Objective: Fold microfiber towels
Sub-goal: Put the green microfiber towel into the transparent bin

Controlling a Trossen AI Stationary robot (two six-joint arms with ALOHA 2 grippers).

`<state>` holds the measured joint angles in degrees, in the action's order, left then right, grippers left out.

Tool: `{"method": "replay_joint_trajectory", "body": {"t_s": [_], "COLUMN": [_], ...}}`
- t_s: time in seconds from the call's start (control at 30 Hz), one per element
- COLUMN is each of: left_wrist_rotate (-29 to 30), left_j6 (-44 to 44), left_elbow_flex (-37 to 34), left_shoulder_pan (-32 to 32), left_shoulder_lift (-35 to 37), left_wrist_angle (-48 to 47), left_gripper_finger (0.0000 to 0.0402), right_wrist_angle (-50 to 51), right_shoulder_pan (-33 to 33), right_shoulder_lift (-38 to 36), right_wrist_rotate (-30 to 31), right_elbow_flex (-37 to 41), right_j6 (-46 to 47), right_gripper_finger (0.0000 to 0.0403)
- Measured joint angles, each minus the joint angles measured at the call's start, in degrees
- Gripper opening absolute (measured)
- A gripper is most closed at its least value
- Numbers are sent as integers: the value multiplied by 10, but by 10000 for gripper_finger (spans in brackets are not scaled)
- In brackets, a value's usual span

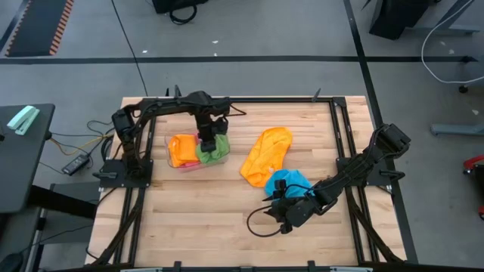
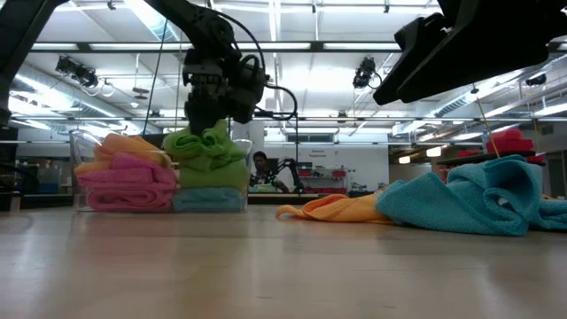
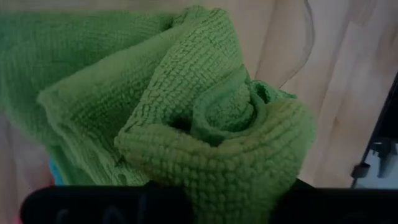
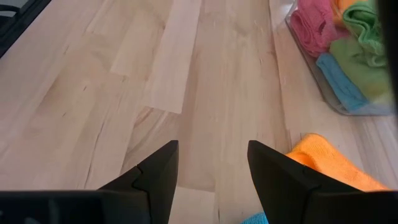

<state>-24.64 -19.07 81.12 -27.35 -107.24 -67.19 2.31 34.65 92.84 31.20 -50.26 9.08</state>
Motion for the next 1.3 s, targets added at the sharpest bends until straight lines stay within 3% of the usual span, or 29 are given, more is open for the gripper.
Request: {"method": "replay_joint_trajectory", "body": {"t_s": [0.27,0.6,0.73,1.3], "left_wrist_rotate": [22,50,51,49], "left_j6": [7,25,46,61], "left_elbow_flex": [0,0,0,43], "left_shoulder_pan": [12,24,24,25], "left_shoulder_lift": [-6,-20,-3,20], "left_wrist_angle": [23,37,27,23], "left_gripper_finger": [83,199,228,244], "right_wrist_angle": [-4,-8,-8,-16], "right_shoulder_pan": [0,0,0,0], "right_shoulder_lift": [0,0,0,0], "right_wrist_rotate": [0,0,0,0], "right_elbow_flex": [0,0,0,0], "right_j6": [-1,-2,-3,-5], "right_gripper_finger": [202,202,202,202]}}
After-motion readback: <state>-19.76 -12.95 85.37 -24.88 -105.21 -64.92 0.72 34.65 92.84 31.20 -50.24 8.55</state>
